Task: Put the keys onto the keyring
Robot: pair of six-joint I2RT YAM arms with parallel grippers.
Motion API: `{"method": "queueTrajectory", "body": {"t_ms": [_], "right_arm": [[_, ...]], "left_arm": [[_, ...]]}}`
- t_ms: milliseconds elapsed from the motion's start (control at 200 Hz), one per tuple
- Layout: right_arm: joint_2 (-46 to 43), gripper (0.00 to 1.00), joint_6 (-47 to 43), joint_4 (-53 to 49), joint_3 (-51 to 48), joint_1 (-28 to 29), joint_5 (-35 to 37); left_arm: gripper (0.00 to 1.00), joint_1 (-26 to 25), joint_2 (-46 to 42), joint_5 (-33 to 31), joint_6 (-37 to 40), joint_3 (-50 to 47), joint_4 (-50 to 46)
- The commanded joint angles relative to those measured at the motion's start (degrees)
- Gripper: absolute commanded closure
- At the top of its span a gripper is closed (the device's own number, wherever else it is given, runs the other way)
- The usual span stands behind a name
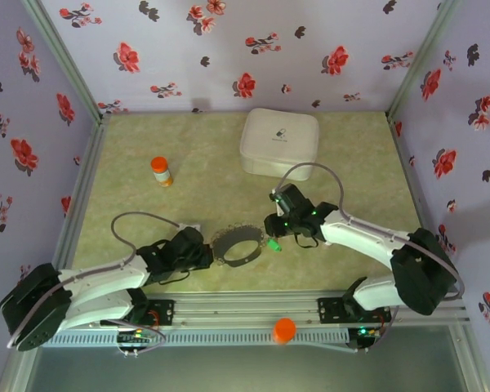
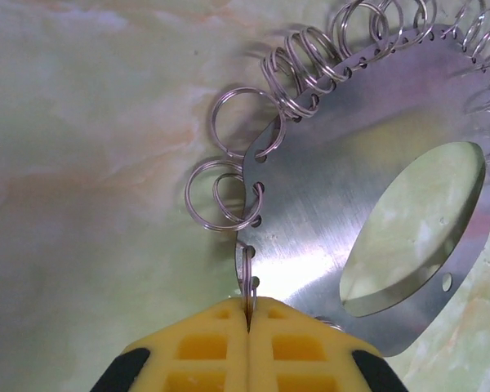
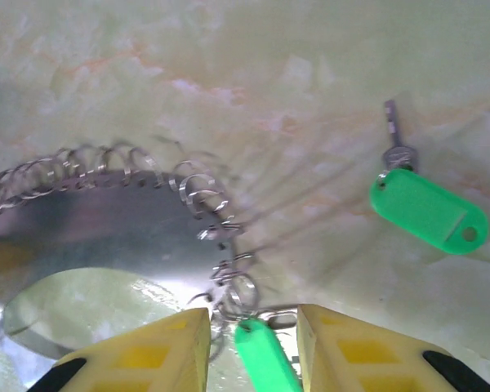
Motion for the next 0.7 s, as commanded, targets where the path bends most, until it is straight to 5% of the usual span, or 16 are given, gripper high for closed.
{"method": "queueTrajectory", "body": {"t_ms": [0,155,420,695], "right_arm": [[0.9,0.65,0.2,-0.1,0.5,-0.7,-1.2],[2.0,0.65,0.5,-0.1,0.8,-0.6,-3.6],[-1.1,0.63,-4.0,-2.4,-0.6,2.7,-2.0],[5.1,0.63,-6.7,-7.8,4.8,9.4,2.8]], "left_arm": [[1.0,0.0,-2.4,-1.6,1.1,-1.5,-4.9],[1.0,0.0,-3.5,-1.8,1.1,-1.7,-6.2],[0.6,0.3,-7.4,-5.5,7.2,3.5,-13.4],[0.53,2.1,-11.5,-10.9,11.7,8.5,-17.0]]}}
